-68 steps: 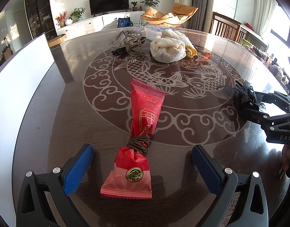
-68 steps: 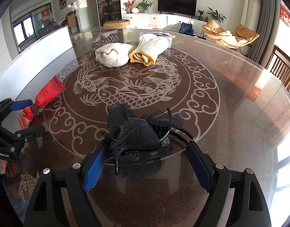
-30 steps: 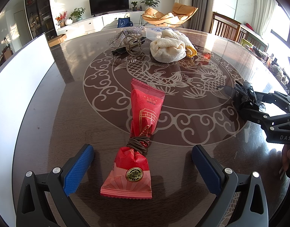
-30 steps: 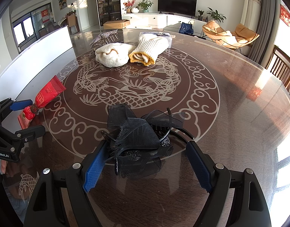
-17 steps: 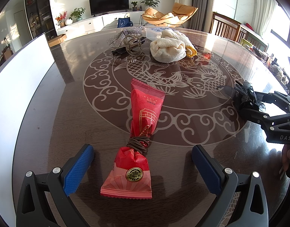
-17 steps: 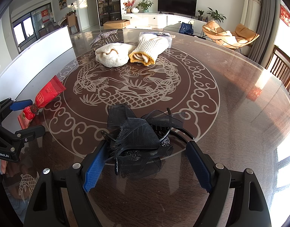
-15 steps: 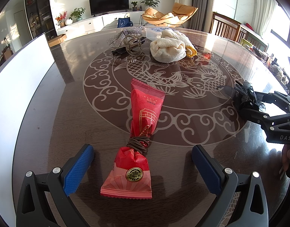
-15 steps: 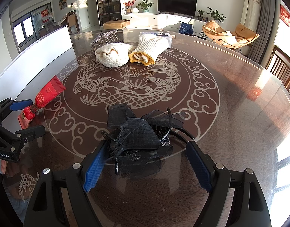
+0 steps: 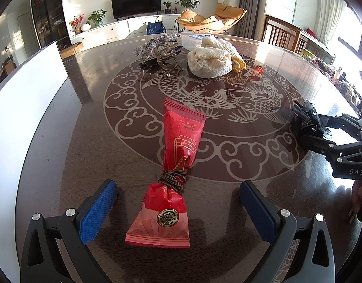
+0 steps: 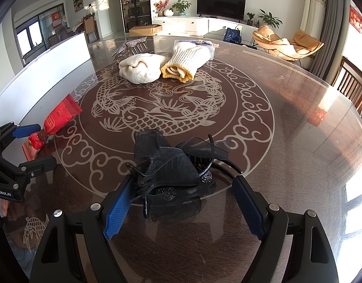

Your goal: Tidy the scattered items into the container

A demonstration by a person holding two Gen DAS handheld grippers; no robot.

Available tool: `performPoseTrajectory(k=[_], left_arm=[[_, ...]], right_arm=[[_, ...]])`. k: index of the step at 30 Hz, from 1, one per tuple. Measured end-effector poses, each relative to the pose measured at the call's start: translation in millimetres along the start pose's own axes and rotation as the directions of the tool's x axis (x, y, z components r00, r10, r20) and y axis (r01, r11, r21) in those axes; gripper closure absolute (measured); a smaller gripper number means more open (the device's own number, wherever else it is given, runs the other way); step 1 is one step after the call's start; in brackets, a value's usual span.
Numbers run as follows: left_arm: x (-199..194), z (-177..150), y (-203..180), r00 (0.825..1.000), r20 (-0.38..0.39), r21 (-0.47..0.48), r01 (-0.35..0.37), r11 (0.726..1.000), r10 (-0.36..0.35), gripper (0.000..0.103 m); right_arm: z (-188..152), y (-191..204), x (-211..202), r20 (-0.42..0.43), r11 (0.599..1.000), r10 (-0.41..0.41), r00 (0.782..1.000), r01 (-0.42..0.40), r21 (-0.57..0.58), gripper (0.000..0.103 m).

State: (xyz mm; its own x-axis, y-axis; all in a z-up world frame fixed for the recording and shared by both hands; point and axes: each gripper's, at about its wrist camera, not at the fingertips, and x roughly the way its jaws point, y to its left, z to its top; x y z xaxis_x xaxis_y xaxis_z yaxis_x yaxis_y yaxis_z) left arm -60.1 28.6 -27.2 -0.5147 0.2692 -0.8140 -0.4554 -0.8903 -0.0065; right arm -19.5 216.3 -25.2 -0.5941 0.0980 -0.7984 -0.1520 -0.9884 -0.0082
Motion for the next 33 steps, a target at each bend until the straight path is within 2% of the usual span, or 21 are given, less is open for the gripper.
performPoseTrajectory(k=[8, 15, 16, 19, 21, 24, 28, 33], left_arm=[[0, 0, 0, 1.000, 0.000, 0.000, 0.000, 1.000, 0.000, 0.000], [0, 0, 0, 1.000, 0.000, 0.000, 0.000, 1.000, 0.000, 0.000], [0, 0, 0, 1.000, 0.000, 0.000, 0.000, 1.000, 0.000, 0.000], [0, 0, 0, 1.000, 0.000, 0.000, 0.000, 1.000, 0.000, 0.000], [0, 0, 0, 1.000, 0.000, 0.000, 0.000, 1.000, 0.000, 0.000], [0, 0, 0, 1.000, 0.000, 0.000, 0.000, 1.000, 0.000, 0.000], [0, 0, 0, 1.000, 0.000, 0.000, 0.001, 1.000, -0.001, 0.000], [-2, 0, 0, 1.000, -0.002, -0.004, -0.001, 1.000, 0.001, 0.000]], right_arm=[[-12, -7, -8, -0.002, 0.999, 0.029, 1.000, -0.029, -0.036, 0.019], [-32, -40, -26, -0.023, 0.993, -0.062, 0.998, 0.064, 0.096, 0.019], [-34, -40, -29, -0.028, 0.990, -0.055, 0.998, 0.058, 0.125, 0.019], [-36, -37, -37, -0.007, 0.973, 0.051, 0.999, -0.049, 0.226, 0.019], [-30, -31, -35, 0.004, 0.959, 0.081, 0.997, -0.079, 0.274, 0.020], [-14, -18, -19, -0.003, 0.963, 0.004, 1.000, -0.002, 0.269, 0.019], [4, -2, 0, -0.048, 0.976, -0.117, 0.992, 0.123, 0.178, 0.018], [4, -1, 1, -0.024, 0.976, -0.127, 0.992, 0.129, 0.174, 0.013]])
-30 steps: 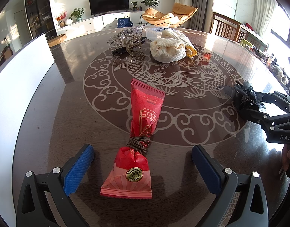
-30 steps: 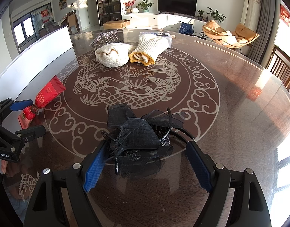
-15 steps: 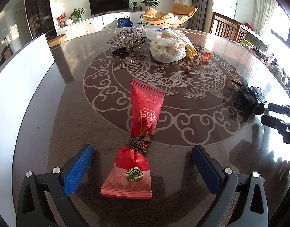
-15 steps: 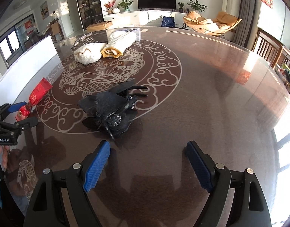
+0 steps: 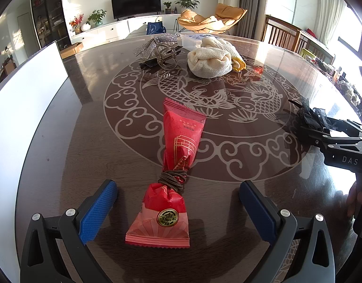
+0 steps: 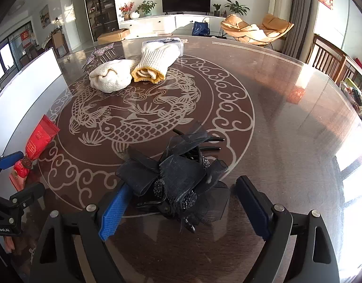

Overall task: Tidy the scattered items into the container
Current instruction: 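Carry the red packet and black gloves over the cardboard container with both grippers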

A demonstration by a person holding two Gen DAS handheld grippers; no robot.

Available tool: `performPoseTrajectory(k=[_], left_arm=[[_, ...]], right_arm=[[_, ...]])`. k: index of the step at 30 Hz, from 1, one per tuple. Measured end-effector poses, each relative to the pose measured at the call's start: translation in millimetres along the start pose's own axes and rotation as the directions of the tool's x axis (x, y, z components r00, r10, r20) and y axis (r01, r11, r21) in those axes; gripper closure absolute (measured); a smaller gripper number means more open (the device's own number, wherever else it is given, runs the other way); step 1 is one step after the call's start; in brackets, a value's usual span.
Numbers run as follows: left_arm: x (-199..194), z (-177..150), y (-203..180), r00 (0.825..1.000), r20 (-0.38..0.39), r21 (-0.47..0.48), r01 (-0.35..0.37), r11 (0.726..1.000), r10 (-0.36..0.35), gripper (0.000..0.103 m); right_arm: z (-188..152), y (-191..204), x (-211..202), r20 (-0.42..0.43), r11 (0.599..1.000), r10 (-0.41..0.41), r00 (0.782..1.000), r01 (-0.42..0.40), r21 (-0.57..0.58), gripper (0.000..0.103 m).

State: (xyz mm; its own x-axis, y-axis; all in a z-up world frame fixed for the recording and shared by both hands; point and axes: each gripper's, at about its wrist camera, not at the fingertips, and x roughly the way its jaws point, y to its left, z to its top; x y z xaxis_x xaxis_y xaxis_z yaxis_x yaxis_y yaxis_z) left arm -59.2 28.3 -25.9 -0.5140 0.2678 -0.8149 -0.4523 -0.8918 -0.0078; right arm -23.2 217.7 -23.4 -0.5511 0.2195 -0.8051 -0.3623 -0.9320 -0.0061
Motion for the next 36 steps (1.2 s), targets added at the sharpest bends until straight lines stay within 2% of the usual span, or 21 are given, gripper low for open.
performPoseTrajectory(k=[4, 6, 7, 8, 9, 10, 11, 12, 14, 17, 21, 27, 32, 36], left_arm=[[0, 4, -1, 0.999, -0.032, -0.003, -0.005, 1.000, 0.005, 0.000], [-1, 3, -3, 1.000, -0.029, 0.007, 0.002, 1.000, -0.002, 0.004], [-4, 3, -3, 1.000, -0.007, 0.010, 0.003, 1.000, -0.003, 0.013], [-8, 3, -1, 1.000, 0.010, 0.008, 0.003, 1.000, -0.003, 0.041], [-11, 5, 4, 1.000, 0.012, -0.001, 0.001, 1.000, -0.001, 0.077], [-13, 6, 11, 1.000, 0.002, -0.023, 0.028, 0.999, -0.028, 0.080], [-14, 6, 19, 0.998, -0.004, -0.059, 0.067, 0.996, -0.067, 0.080], [-19, 5, 25, 0.997, 0.004, -0.082, 0.078, 0.994, -0.077, 0.080], [-34, 1, 27, 0.998, 0.035, -0.078, 0.063, 0.995, -0.060, 0.080], [-57, -9, 25, 0.994, 0.077, -0.095, 0.081, 0.992, -0.074, 0.080], [-68, -27, 19, 0.993, 0.081, -0.126, 0.100, 0.987, -0.090, 0.080], [-97, -35, 28, 0.987, 0.118, -0.165, 0.127, 0.978, -0.108, 0.080], [-146, -27, 65, 0.976, 0.205, -0.218, 0.119, 0.969, -0.073, 0.080], [-188, -24, 122, 0.968, 0.252, -0.277, 0.052, 0.960, 0.020, 0.080]], right_arm=[[1, -2, 0, 0.001, 1.000, 0.012, 1.000, -0.012, -0.001, 0.011], [2, -3, 1, 0.009, 1.000, 0.022, 1.000, -0.022, -0.002, 0.018], [2, -3, -1, 0.023, 0.999, 0.038, 0.999, -0.038, -0.003, 0.028], [1, -4, -4, 0.036, 0.999, 0.033, 0.999, -0.032, -0.015, 0.064], [-1, -5, -7, 0.039, 0.999, 0.038, 0.999, -0.037, -0.021, 0.066], [-4, -8, -9, 0.036, 0.998, 0.058, 0.998, -0.057, -0.013, 0.066], [-8, -12, -13, 0.037, 0.997, 0.073, 0.997, -0.073, -0.001, 0.067], [-12, -16, -19, 0.045, 0.997, 0.080, 0.996, -0.081, 0.007, 0.067], [-20, -22, -35, 0.078, 0.994, 0.107, 0.991, -0.109, 0.027, 0.067], [-29, -27, -63, 0.137, 0.986, 0.156, 0.978, -0.162, 0.034, 0.067], [-41, -14, -69, 0.097, 0.980, 0.196, 0.976, -0.197, 0.001, 0.067], [-42, 24, -93, 0.121, 0.960, 0.279, 0.953, -0.272, -0.070, 0.067], [-17, 76, -119, 0.160, 0.925, 0.367, 0.916, -0.343, -0.161, 0.067], [15, 136, -137, 0.176, 0.876, 0.459, 0.871, -0.410, -0.255, 0.067]])
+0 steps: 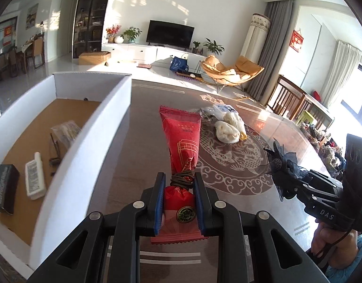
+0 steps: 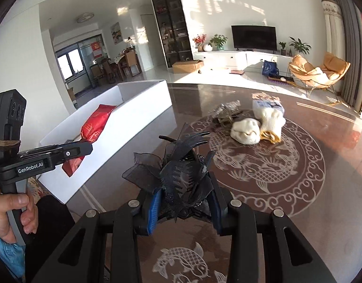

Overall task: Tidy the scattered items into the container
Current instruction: 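Carry the red packet and black gloves over the cardboard container with both grippers, then open both grippers to drop the packet and gloves into the container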

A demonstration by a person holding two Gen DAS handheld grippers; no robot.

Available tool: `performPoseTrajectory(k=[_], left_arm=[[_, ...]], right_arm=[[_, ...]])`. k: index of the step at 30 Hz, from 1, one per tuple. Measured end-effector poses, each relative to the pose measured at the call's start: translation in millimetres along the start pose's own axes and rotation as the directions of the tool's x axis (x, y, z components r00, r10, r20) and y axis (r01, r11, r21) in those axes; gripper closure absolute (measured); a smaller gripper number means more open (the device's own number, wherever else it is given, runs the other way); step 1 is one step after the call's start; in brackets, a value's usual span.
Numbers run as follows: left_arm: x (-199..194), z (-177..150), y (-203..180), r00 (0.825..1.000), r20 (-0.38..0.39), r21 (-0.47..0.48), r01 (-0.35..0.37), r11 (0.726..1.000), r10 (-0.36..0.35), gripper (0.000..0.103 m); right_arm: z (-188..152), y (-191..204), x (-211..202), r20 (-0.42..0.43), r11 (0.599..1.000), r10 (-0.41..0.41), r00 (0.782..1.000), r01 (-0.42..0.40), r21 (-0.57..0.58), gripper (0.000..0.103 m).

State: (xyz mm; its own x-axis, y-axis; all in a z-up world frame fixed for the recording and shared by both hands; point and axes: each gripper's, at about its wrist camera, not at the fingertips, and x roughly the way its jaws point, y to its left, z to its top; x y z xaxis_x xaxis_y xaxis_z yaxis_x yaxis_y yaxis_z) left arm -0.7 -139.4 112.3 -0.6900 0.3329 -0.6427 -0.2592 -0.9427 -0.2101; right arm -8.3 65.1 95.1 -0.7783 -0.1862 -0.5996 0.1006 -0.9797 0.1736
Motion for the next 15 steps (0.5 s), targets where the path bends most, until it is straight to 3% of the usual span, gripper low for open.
performPoseTrajectory(k=[4, 8, 11, 15], left_arm=[[-23, 28, 77, 0.993, 0.024, -0.063, -0.115, 0.991, 0.117, 0.080], [-19, 54, 152, 0.975, -0.025, -0.106, -0.223, 0.969, 0.222, 0.080], [-2, 67, 197, 0.957, -0.084, -0.119, -0.287, 0.951, 0.278, 0.080], [28, 72, 239, 0.938, -0.174, -0.145, -0.326, 0.934, 0.300, 0.080]], right_arm=[[51, 66, 33, 0.020, 0.989, 0.134, 0.991, -0.132, -0.069, 0.067], [94, 142, 77, -0.012, 0.956, 0.259, 0.966, -0.258, -0.138, 0.067], [106, 196, 106, -0.060, 0.924, 0.319, 0.946, -0.324, -0.204, 0.067], [94, 246, 150, -0.169, 0.885, 0.344, 0.923, -0.379, -0.270, 0.067]])
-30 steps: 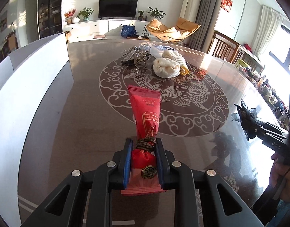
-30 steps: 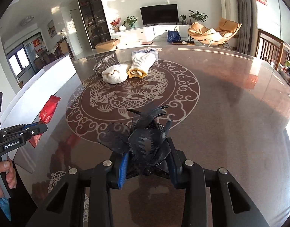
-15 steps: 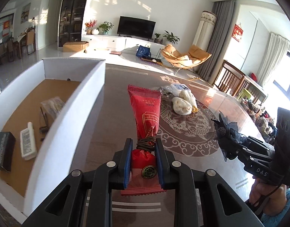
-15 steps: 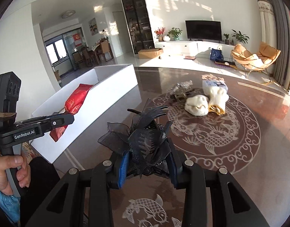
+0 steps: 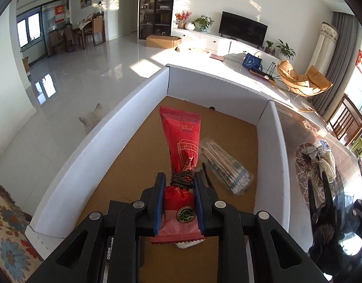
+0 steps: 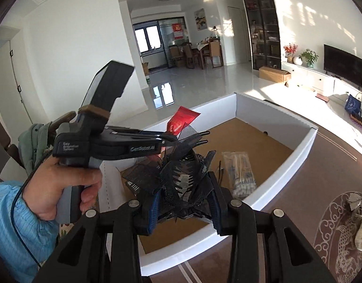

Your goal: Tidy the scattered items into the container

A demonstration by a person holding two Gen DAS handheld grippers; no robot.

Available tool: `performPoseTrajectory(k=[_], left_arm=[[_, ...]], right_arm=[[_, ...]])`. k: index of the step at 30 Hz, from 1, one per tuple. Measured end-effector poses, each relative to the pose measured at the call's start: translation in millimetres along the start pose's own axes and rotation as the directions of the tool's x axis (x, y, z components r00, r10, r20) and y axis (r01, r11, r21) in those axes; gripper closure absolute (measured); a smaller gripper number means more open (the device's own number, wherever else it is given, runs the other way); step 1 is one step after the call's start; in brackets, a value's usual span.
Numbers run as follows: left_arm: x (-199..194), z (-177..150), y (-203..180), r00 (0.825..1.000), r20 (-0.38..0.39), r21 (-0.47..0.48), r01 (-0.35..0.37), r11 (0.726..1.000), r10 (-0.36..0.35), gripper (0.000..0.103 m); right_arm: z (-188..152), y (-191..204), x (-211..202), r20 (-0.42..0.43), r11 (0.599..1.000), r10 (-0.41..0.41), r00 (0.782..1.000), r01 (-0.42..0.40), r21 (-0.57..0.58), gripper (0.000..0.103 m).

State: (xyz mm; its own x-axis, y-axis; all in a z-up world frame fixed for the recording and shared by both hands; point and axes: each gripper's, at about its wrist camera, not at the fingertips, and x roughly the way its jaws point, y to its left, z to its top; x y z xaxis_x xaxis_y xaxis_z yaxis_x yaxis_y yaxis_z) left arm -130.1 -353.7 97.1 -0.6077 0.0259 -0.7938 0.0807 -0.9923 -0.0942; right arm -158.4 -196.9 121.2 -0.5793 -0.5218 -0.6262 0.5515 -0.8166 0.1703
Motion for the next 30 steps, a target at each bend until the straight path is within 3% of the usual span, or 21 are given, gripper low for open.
performPoseTrajectory(k=[4, 8, 10, 11, 12, 13, 18, 22, 25, 27, 28, 30], left_arm=[[31, 3, 14, 0.997, -0.060, 0.006, -0.038, 0.999, 0.038, 0.080], [54, 3, 27, 0.992, -0.126, -0.029, -0.036, 0.999, 0.032, 0.076], [60, 4, 32, 0.988, -0.151, -0.037, -0.048, 0.998, 0.042, 0.066], [60, 3, 32, 0.987, -0.151, -0.038, -0.062, 0.997, 0.055, 0.050], [57, 2, 31, 0.988, -0.141, -0.038, -0.076, 0.996, 0.070, 0.032], [52, 2, 30, 0.990, -0.117, -0.036, -0.087, 0.996, 0.082, 0.028], [20, -1, 10, 0.998, -0.022, -0.019, -0.067, 0.998, 0.066, 0.028], [-23, -11, -51, 0.997, 0.073, 0.081, 0.014, 0.997, -0.020, 0.028], [-50, -27, -116, 0.985, 0.087, 0.181, 0.131, 0.975, -0.148, 0.023], [-60, -45, -162, 0.972, 0.069, 0.246, 0.200, 0.948, -0.223, 0.000], [-61, -56, -183, 0.965, 0.059, 0.270, 0.229, 0.935, -0.254, 0.000], [-50, -82, -224, 0.952, 0.014, 0.299, 0.289, 0.910, -0.307, 0.000]], right_arm=[[-12, 6, 44, -0.088, 0.999, 0.033, 0.996, -0.034, -0.009, 0.067], [-26, 4, 72, -0.167, 0.996, 0.074, 0.983, -0.080, -0.033, 0.065], [-34, 6, 85, -0.220, 0.995, 0.065, 0.973, -0.080, -0.058, 0.053], [-37, 5, 89, -0.232, 0.995, 0.059, 0.971, -0.076, -0.065, 0.035], [-39, 5, 88, -0.216, 0.994, 0.062, 0.974, -0.080, -0.074, 0.032], [-39, 2, 84, -0.197, 0.994, 0.061, 0.979, -0.077, -0.076, 0.032], [-37, -17, 37, -0.050, 1.000, 0.022, 0.998, -0.022, 0.003, 0.032], [-67, -56, -22, 0.052, 0.993, -0.098, 0.994, 0.095, 0.065, 0.031], [-121, -105, -64, 0.033, 0.961, -0.236, 0.971, 0.229, 0.155, 0.031], [-163, -141, -93, -0.013, 0.921, -0.333, 0.943, 0.328, 0.212, 0.031], [-185, -159, -107, -0.045, 0.894, -0.384, 0.922, 0.384, 0.230, 0.031], [-226, -191, -136, -0.117, 0.825, -0.495, 0.861, 0.508, 0.247, 0.031]])
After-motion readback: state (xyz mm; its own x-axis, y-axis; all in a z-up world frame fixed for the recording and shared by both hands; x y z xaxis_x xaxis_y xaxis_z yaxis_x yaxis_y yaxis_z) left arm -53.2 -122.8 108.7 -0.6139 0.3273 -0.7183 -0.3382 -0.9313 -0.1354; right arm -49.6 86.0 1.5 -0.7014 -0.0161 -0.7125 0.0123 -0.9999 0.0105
